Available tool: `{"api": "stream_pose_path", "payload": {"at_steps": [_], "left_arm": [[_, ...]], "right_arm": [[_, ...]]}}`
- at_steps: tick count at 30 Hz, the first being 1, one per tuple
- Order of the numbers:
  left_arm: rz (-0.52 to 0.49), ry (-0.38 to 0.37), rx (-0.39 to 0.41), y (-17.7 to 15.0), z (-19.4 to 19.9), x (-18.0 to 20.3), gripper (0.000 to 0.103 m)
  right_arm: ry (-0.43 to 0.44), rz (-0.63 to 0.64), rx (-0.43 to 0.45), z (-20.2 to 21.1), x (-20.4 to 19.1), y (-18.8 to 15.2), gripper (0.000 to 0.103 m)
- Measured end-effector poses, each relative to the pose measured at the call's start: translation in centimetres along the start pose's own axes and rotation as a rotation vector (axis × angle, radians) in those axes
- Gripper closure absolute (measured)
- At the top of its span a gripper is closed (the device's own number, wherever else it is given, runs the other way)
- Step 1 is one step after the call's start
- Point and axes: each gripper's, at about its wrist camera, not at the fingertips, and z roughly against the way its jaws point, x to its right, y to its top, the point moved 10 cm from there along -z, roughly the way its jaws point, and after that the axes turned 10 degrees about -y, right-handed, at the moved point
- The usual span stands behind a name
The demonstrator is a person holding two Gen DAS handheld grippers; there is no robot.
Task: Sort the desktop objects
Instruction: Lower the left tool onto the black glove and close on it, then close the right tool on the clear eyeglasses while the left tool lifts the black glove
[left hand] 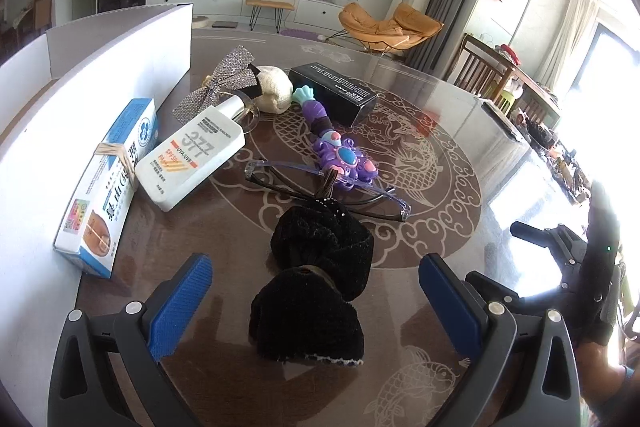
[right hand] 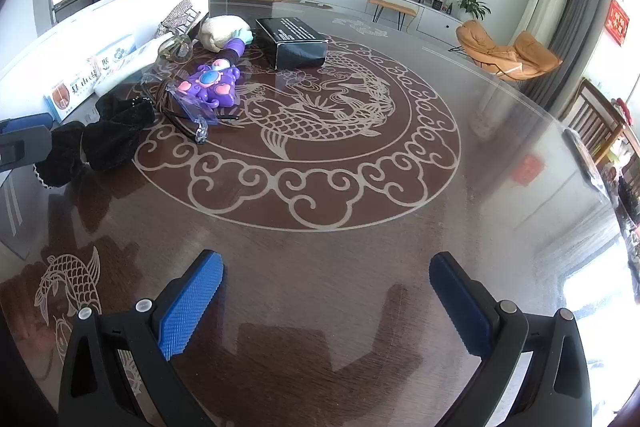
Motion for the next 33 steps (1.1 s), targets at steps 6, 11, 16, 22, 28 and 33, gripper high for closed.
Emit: {"api": "stream_pose_path", "payload": {"at_steps": [6,11,16,22,28,33], "left_arm": [[0.022,0.02,-0.095,-1.1,-2.3,-0.6,0.067],[0.042,0.04,-0.067,-4.1,1.5,-1.8,0.069],[0.053,0.023,-0.072,-6.4,3.7,-2.9,0.069],[0.085,0.007,-0.076,-7.0,4.7,-3.3,0.067],[0.053,0.042,-0.1,-7.5,4.8,-3.0,0.046],[0.024,0.092,-0.119,-7.7,4.2,-3.2,0.032]], "right_arm": [[0.052,-0.034,-0.03,-0.5,0.2,-0.2,0.0],[0.102,0.029,-0.02,-0.1,-1.3,0.1,0.0],[0.19,0.238,0.082,2.0,-6.8,5.4,0.004],[0.312,0.506,0.043,0.6,-15.1,10.9,0.033],[0.326,0.598,-0.058,-0.9,-17.3,9.9,0.052],[0.355,0.559,-0.106,-0.4,-16.8,8.7,0.059]]}}
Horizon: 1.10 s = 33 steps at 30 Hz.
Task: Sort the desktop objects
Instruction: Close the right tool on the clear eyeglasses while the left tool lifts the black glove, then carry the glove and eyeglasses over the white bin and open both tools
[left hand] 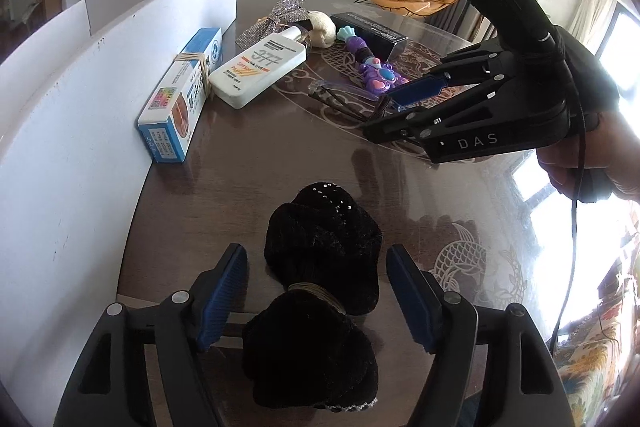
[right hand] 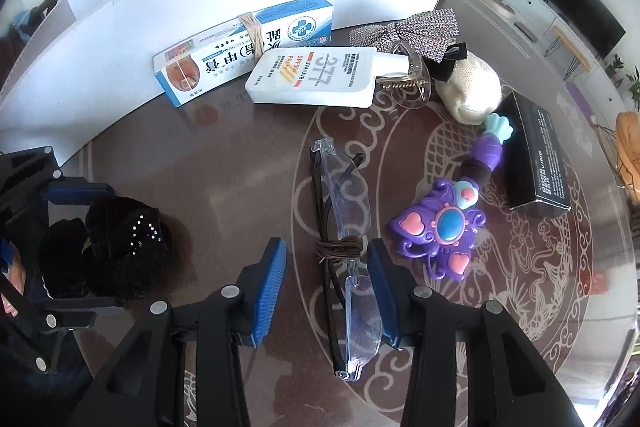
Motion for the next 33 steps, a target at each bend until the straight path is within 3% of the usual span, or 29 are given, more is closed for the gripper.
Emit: {"api": "stream_pose_path", "payload": {"at_steps": [2,4,5,6,8,10,17,20,23,29,33], "left_arm": [[0.005,-0.001,0.002,0.0,-0.3,-0.1,0.032],[-0.006,0.024,0.006,0.1,-0.4,-0.3,0.04],[-0.012,0.031,0.011,0.1,-0.3,-0.3,0.06],[-0.004,0.02,0.017,0.0,-0.2,-0.4,0.068],[0.032,-0.011,0.039,-0.1,0.3,-0.6,0.071],[0.051,-0.017,0.081,0.1,1.6,-0.7,0.071],[0.111,-0.065,0.284,3.7,9.6,-0.6,0.071],[0.145,-0.043,0.354,5.7,13.9,-3.2,0.071],[0.18,0.046,0.385,7.0,16.9,-8.1,0.071],[0.326,0.162,0.319,7.0,18.1,-18.5,0.071],[0.375,0.196,0.229,6.2,16.2,-21.7,0.069]], "right_arm": [[0.003,-0.021,-0.003,-0.2,0.3,-0.2,0.059],[0.001,-0.041,-0.018,-0.7,0.7,-0.3,0.059],[0.0,-0.046,-0.027,-1.0,0.9,-0.4,0.06],[0.006,-0.057,-0.021,-1.0,1.0,-0.3,0.072],[0.003,-0.077,-0.03,-0.9,1.4,-0.3,0.083],[0.002,-0.107,-0.015,-0.1,1.9,-0.4,0.087],[-0.014,-0.157,0.083,6.2,4.0,1.0,0.089],[-0.012,-0.148,0.143,9.3,3.2,4.1,0.089],[0.017,-0.139,0.221,12.5,1.0,8.6,0.089],[0.154,-0.133,0.35,15.3,-6.8,18.6,0.089],[0.227,-0.112,0.31,12.7,-12.7,22.6,0.088]]}}
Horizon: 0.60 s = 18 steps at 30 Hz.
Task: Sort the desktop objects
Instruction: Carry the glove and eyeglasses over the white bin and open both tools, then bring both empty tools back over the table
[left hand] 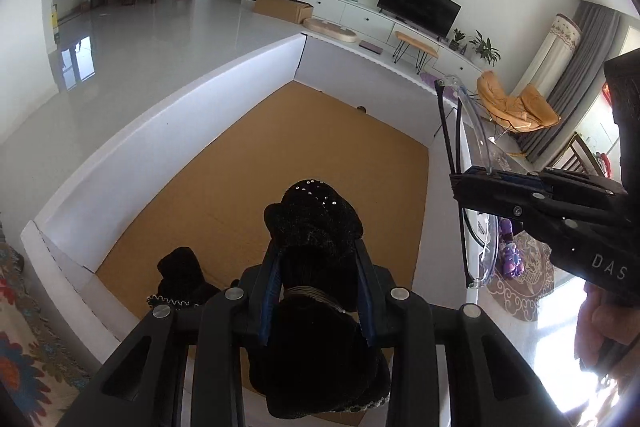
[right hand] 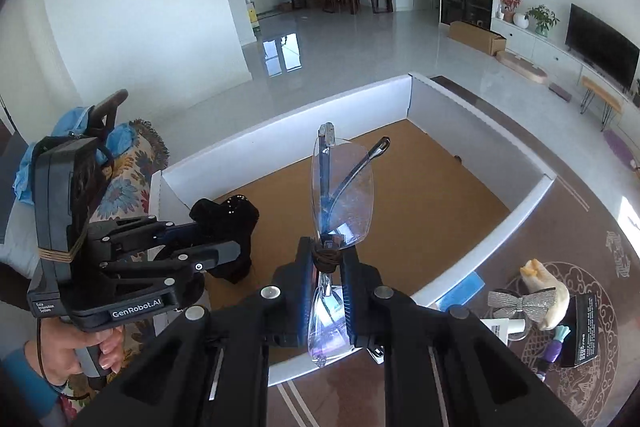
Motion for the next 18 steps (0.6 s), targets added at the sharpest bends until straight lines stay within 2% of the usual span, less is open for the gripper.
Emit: {"api": "stream_pose_path", "payload": {"at_steps": [2,4,5,6,7,8,9,11,14,16,18], "left_arm": [[0.012,0.032,-0.03,-0.5,-1.1,-0.9,0.065],[0.028,0.05,-0.053,-1.2,-1.9,-1.6,0.054],[0.037,0.054,-0.055,-1.4,-2.1,-1.9,0.04],[0.042,0.05,-0.046,-1.7,-2.2,-2.0,0.029],[0.037,0.043,-0.027,-1.8,-2.0,-1.9,0.03],[0.02,0.038,-0.012,-1.8,-1.8,-1.7,0.029],[0.007,0.042,-0.005,-1.9,-1.6,-1.5,0.029],[-0.009,0.055,0.011,-2.0,-1.1,-1.1,0.029],[-0.038,0.0,0.072,-2.1,1.0,1.3,0.029],[-0.082,-0.05,0.096,-2.6,2.1,4.2,0.029],[-0.148,-0.11,0.087,-3.6,2.3,8.1,0.027]], "right_arm": [[-0.022,0.017,-0.056,-3.2,-1.5,-0.3,0.088],[-0.052,0.016,-0.118,-6.4,-1.8,-1.3,0.087],[-0.066,0.001,-0.149,-7.7,-1.7,-2.0,0.086],[-0.067,-0.025,-0.181,-8.8,-1.4,-2.6,0.077],[-0.058,-0.058,-0.198,-9.6,-1.2,-3.0,0.069],[-0.048,-0.094,-0.19,-9.7,-0.9,-3.0,0.049],[-0.04,-0.132,-0.157,-9.3,-0.4,-2.9,0.034],[-0.021,-0.185,-0.071,-7.6,0.6,-2.4,0.02],[-0.034,-0.199,0.048,-3.5,2.2,-2.3,0.018],[-0.056,-0.192,0.121,-0.4,3.7,-3.1,0.012],[-0.113,-0.182,0.184,2.4,5.9,-5.0,0.001]]}}
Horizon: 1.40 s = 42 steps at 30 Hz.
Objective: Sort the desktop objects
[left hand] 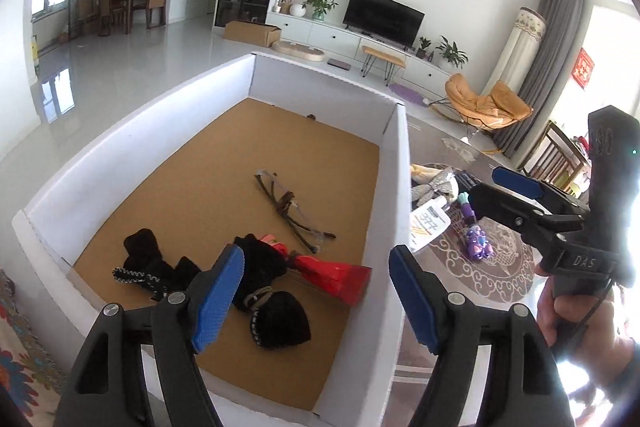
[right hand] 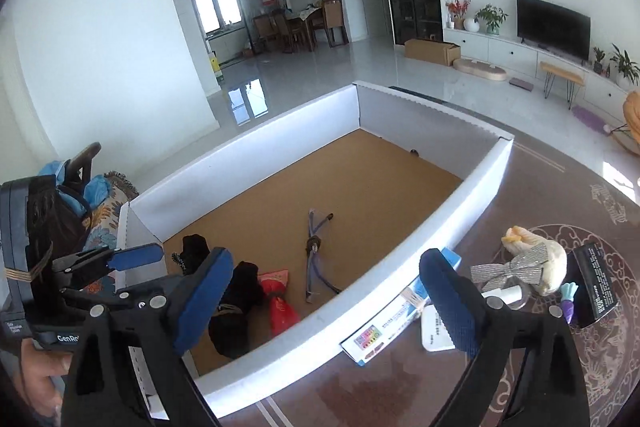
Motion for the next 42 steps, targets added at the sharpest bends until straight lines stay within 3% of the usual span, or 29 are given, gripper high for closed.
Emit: {"api": "stream_pose_path", "payload": {"at_steps": [1,3,6,11,15,17,23,33,42], "left_arm": [[-0.037,-0.033,-0.017,-0.6,-0.2,2.2,0.025],[-0.115,-0.084,-0.063,-2.0,-1.5,6.7,0.009],[-0.19,-0.117,-0.166,-6.0,-5.0,11.6,0.006],[-0.204,-0.022,-0.337,-11.4,-13.4,12.8,0.007],[-0.236,0.038,-0.312,-11.0,-16.7,12.8,0.007],[-0.273,0.07,-0.319,-10.3,-18.3,13.0,0.001],[-0.365,-0.031,-0.286,-8.2,-21.1,14.6,0.0],[-0.372,-0.039,-0.288,-8.2,-21.0,14.7,0.0],[-0.372,-0.038,-0.288,-8.2,-20.9,14.7,0.0]], "right_arm": [[-0.035,0.005,0.024,1.3,1.7,-0.9,0.0],[-0.116,0.005,0.038,3.2,5.7,-3.6,0.0],[-0.245,-0.054,-0.029,4.5,12.3,-9.4,0.0],[-0.389,-0.158,-0.21,4.8,21.2,-19.1,0.0],[-0.457,-0.149,-0.276,5.2,24.5,-23.4,0.0],[-0.478,-0.135,-0.272,5.5,25.0,-24.1,0.0],[-0.517,-0.111,-0.245,5.9,24.8,-23.8,0.0],[-0.433,-0.19,-0.271,5.4,25.2,-24.3,0.0],[-0.45,-0.174,-0.265,5.4,25.0,-24.1,0.0]]}}
